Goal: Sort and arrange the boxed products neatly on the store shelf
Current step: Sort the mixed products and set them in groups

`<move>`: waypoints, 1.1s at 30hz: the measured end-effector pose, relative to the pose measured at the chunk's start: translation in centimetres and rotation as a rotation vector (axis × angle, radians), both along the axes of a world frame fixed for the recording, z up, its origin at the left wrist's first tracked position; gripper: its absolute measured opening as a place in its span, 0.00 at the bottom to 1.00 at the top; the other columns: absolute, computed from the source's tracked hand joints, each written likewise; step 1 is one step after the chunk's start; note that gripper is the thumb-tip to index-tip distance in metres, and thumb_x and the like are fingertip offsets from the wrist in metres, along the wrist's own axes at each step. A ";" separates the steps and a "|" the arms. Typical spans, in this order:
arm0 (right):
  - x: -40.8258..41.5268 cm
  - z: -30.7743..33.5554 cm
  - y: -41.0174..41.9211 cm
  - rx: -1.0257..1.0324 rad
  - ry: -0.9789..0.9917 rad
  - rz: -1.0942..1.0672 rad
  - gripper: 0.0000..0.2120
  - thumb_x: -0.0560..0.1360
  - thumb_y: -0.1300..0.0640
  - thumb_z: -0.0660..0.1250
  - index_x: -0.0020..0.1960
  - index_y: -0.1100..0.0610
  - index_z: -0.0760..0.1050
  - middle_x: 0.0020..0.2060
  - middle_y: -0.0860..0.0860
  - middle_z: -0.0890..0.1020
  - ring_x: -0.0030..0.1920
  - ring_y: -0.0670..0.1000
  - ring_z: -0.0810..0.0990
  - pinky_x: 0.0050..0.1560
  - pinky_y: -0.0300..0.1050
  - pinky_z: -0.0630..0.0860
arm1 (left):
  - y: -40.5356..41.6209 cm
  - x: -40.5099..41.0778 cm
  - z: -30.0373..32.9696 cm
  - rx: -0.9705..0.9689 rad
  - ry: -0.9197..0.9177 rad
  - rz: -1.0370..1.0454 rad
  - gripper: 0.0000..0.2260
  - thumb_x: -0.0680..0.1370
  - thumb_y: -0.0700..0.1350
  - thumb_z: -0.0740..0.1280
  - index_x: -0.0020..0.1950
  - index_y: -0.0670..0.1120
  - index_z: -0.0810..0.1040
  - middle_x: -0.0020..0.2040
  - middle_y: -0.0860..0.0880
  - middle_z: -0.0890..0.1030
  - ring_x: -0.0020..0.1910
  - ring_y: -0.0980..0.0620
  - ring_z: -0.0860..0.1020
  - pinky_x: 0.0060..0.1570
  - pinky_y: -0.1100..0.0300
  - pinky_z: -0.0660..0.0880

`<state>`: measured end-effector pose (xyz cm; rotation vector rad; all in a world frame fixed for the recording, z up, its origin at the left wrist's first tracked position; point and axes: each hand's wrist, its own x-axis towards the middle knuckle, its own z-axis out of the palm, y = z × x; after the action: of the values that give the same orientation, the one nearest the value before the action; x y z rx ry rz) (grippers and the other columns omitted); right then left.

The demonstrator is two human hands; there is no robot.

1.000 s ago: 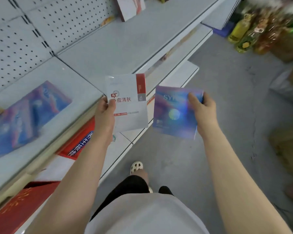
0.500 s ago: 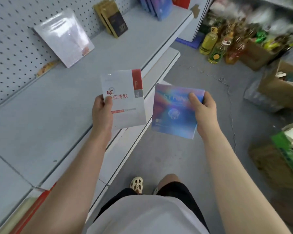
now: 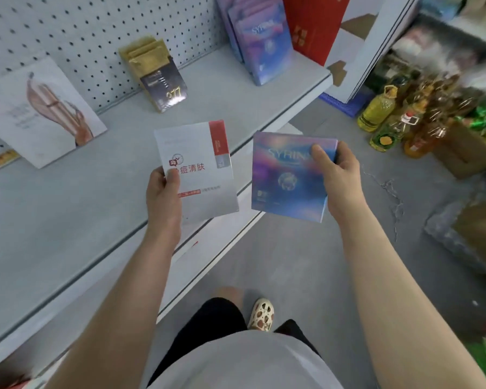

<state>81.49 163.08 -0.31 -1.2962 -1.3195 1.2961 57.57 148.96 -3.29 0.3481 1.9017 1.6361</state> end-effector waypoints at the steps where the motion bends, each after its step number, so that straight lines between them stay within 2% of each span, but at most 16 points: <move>1: -0.2 0.2 2.0 0.009 0.005 0.022 0.07 0.75 0.52 0.69 0.50 0.54 0.77 0.40 0.46 0.82 0.39 0.45 0.79 0.40 0.40 0.76 | 1.3 0.1 0.0 -0.005 -0.003 0.026 0.06 0.83 0.49 0.59 0.54 0.49 0.74 0.47 0.56 0.82 0.42 0.57 0.82 0.36 0.62 0.77; 7: -3.5 0.7 13.9 0.081 0.053 0.145 0.07 0.74 0.51 0.71 0.50 0.50 0.76 0.42 0.46 0.83 0.42 0.45 0.81 0.42 0.41 0.78 | 10.0 -1.4 -0.6 0.021 -0.012 0.125 0.06 0.82 0.48 0.60 0.47 0.54 0.74 0.45 0.57 0.82 0.42 0.55 0.81 0.42 0.55 0.79; 9: -4.5 1.0 17.4 0.119 0.062 0.175 0.06 0.74 0.52 0.71 0.48 0.49 0.76 0.43 0.48 0.83 0.44 0.47 0.81 0.45 0.47 0.80 | 12.9 -2.3 -0.7 0.035 -0.015 0.134 0.05 0.83 0.48 0.59 0.49 0.52 0.74 0.44 0.57 0.82 0.39 0.59 0.81 0.38 0.58 0.78; 11: -5.4 1.3 20.7 0.135 0.040 0.218 0.05 0.74 0.51 0.71 0.46 0.48 0.75 0.44 0.53 0.81 0.46 0.52 0.79 0.50 0.58 0.79 | 15.5 -3.0 -0.4 0.027 -0.007 0.147 0.05 0.83 0.49 0.59 0.52 0.51 0.74 0.44 0.59 0.82 0.36 0.62 0.81 0.34 0.63 0.75; 13: -6.4 1.6 23.8 0.140 0.027 0.245 0.05 0.74 0.51 0.71 0.44 0.48 0.74 0.43 0.55 0.79 0.45 0.54 0.77 0.51 0.61 0.78 | 17.9 -3.6 0.0 0.027 -0.018 0.160 0.05 0.83 0.50 0.59 0.52 0.53 0.74 0.44 0.60 0.82 0.36 0.63 0.80 0.33 0.65 0.74; 16: -7.8 2.0 28.4 0.143 0.038 0.290 0.05 0.74 0.52 0.71 0.46 0.48 0.75 0.42 0.51 0.80 0.44 0.51 0.78 0.48 0.52 0.78 | 20.7 -4.2 0.5 0.037 -0.035 0.200 0.06 0.83 0.50 0.59 0.48 0.57 0.74 0.43 0.61 0.82 0.35 0.65 0.81 0.30 0.68 0.74; 19: -9.1 2.3 33.7 0.166 0.064 0.374 0.05 0.75 0.55 0.71 0.47 0.50 0.75 0.39 0.46 0.79 0.40 0.45 0.77 0.41 0.40 0.76 | 23.4 -4.7 0.5 0.056 -0.001 0.230 0.06 0.83 0.48 0.60 0.49 0.56 0.75 0.43 0.62 0.83 0.37 0.65 0.81 0.33 0.67 0.76; 22: -11.2 1.9 39.1 0.160 0.060 0.470 0.06 0.76 0.57 0.71 0.50 0.54 0.75 0.41 0.49 0.79 0.41 0.46 0.77 0.41 0.39 0.76 | 25.9 -4.7 0.1 0.069 0.007 0.285 0.06 0.82 0.46 0.60 0.51 0.54 0.75 0.47 0.58 0.83 0.43 0.59 0.81 0.44 0.58 0.80; 24: -12.6 1.5 42.4 0.136 0.028 0.549 0.06 0.76 0.57 0.70 0.52 0.53 0.76 0.41 0.47 0.81 0.41 0.45 0.78 0.42 0.39 0.76 | 27.3 -4.4 0.0 0.083 -0.007 0.354 0.06 0.82 0.45 0.60 0.51 0.54 0.75 0.49 0.56 0.83 0.46 0.54 0.80 0.48 0.53 0.79; 27: -13.9 1.2 46.7 0.184 -0.137 0.736 0.13 0.75 0.61 0.72 0.57 0.53 0.75 0.43 0.45 0.81 0.42 0.43 0.79 0.44 0.40 0.77 | 29.2 -3.5 -0.2 0.081 -0.029 0.444 0.05 0.82 0.45 0.61 0.49 0.52 0.75 0.48 0.54 0.83 0.45 0.53 0.81 0.48 0.51 0.79; 29: -14.6 1.5 48.9 0.253 -0.281 0.858 0.20 0.71 0.63 0.76 0.59 0.52 0.74 0.48 0.46 0.80 0.48 0.44 0.78 0.50 0.41 0.76 | 30.4 -2.8 -0.4 0.075 -0.028 0.494 0.05 0.82 0.45 0.61 0.48 0.51 0.75 0.47 0.54 0.83 0.43 0.55 0.81 0.43 0.56 0.79; 31: -15.1 1.9 50.4 0.344 -0.376 0.946 0.24 0.68 0.64 0.78 0.61 0.53 0.74 0.53 0.47 0.79 0.53 0.45 0.76 0.56 0.36 0.72 | 31.3 -2.1 -0.6 0.073 -0.029 0.537 0.05 0.82 0.45 0.61 0.48 0.51 0.75 0.45 0.55 0.84 0.40 0.57 0.81 0.37 0.61 0.78; 33: -15.7 2.0 51.3 0.512 -0.483 0.969 0.24 0.67 0.65 0.78 0.60 0.55 0.76 0.56 0.53 0.77 0.55 0.48 0.75 0.56 0.28 0.67 | 32.0 -1.5 -0.6 0.078 -0.031 0.562 0.05 0.82 0.46 0.61 0.49 0.50 0.75 0.46 0.54 0.84 0.40 0.57 0.81 0.36 0.61 0.78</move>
<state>65.84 214.34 1.70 -0.5918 -2.6132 1.1041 56.06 181.00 -3.87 -0.2056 2.0300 2.0546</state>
